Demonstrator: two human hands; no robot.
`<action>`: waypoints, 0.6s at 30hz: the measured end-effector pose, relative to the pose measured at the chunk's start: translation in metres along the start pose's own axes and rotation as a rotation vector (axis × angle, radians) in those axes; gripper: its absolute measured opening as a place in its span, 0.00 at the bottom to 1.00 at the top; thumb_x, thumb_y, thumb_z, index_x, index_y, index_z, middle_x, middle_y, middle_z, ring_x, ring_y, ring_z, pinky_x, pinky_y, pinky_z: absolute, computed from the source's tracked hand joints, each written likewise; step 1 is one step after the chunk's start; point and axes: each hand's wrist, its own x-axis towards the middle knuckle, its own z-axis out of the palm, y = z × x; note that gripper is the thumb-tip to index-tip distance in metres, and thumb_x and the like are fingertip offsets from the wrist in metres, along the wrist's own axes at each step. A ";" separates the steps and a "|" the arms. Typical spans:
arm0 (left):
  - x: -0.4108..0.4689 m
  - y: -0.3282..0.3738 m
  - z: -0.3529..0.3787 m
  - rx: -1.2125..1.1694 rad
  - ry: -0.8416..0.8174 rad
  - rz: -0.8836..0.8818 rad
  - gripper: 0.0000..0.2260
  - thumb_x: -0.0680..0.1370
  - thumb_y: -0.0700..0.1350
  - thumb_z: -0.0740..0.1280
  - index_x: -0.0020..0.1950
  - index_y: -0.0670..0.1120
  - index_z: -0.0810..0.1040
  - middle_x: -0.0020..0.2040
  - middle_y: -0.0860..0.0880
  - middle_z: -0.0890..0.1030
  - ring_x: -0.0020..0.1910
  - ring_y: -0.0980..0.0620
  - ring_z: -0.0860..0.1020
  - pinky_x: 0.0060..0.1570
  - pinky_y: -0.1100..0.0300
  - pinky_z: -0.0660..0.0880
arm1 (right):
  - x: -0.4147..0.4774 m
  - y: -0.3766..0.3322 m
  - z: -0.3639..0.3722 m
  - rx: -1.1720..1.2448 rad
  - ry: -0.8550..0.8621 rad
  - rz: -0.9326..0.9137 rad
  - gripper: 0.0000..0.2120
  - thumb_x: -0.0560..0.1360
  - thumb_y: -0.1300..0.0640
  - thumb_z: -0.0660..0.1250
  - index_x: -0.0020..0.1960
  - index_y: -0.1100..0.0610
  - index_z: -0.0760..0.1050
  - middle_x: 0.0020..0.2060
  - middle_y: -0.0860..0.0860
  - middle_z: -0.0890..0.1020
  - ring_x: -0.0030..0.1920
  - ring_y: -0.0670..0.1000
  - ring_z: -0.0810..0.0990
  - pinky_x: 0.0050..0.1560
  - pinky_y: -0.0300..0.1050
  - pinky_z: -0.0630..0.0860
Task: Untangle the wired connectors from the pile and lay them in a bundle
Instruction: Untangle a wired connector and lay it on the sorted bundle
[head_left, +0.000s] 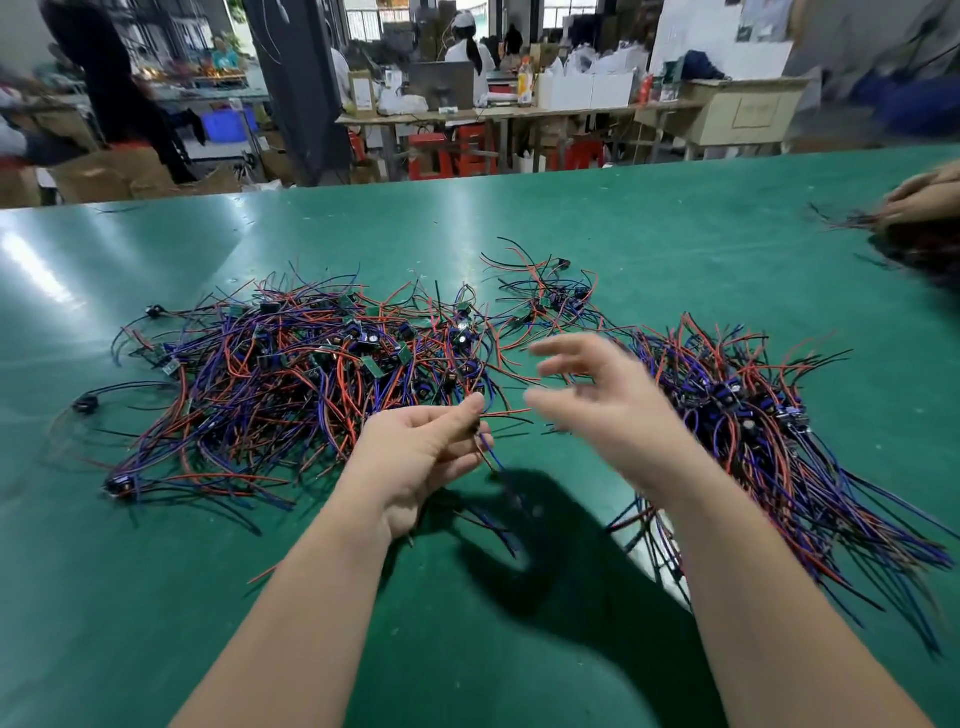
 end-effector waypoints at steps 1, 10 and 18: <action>0.000 -0.001 0.001 -0.007 0.005 0.003 0.15 0.66 0.51 0.73 0.43 0.39 0.80 0.35 0.45 0.84 0.31 0.55 0.82 0.29 0.66 0.78 | -0.003 0.001 0.009 -0.098 -0.109 -0.040 0.13 0.69 0.60 0.74 0.50 0.48 0.78 0.46 0.48 0.80 0.36 0.45 0.77 0.40 0.37 0.75; -0.008 0.007 0.005 -0.018 -0.214 -0.027 0.16 0.78 0.53 0.62 0.51 0.41 0.79 0.42 0.45 0.85 0.37 0.48 0.84 0.35 0.58 0.81 | -0.003 0.003 0.013 -0.176 0.047 -0.153 0.07 0.68 0.61 0.75 0.40 0.49 0.81 0.34 0.45 0.84 0.34 0.42 0.81 0.39 0.35 0.75; -0.001 0.008 -0.007 0.492 0.287 0.487 0.07 0.77 0.42 0.66 0.43 0.50 0.82 0.38 0.54 0.84 0.35 0.61 0.79 0.39 0.68 0.75 | -0.001 -0.004 -0.012 -0.352 0.685 -0.347 0.06 0.70 0.61 0.71 0.46 0.56 0.82 0.39 0.52 0.83 0.39 0.51 0.82 0.48 0.42 0.77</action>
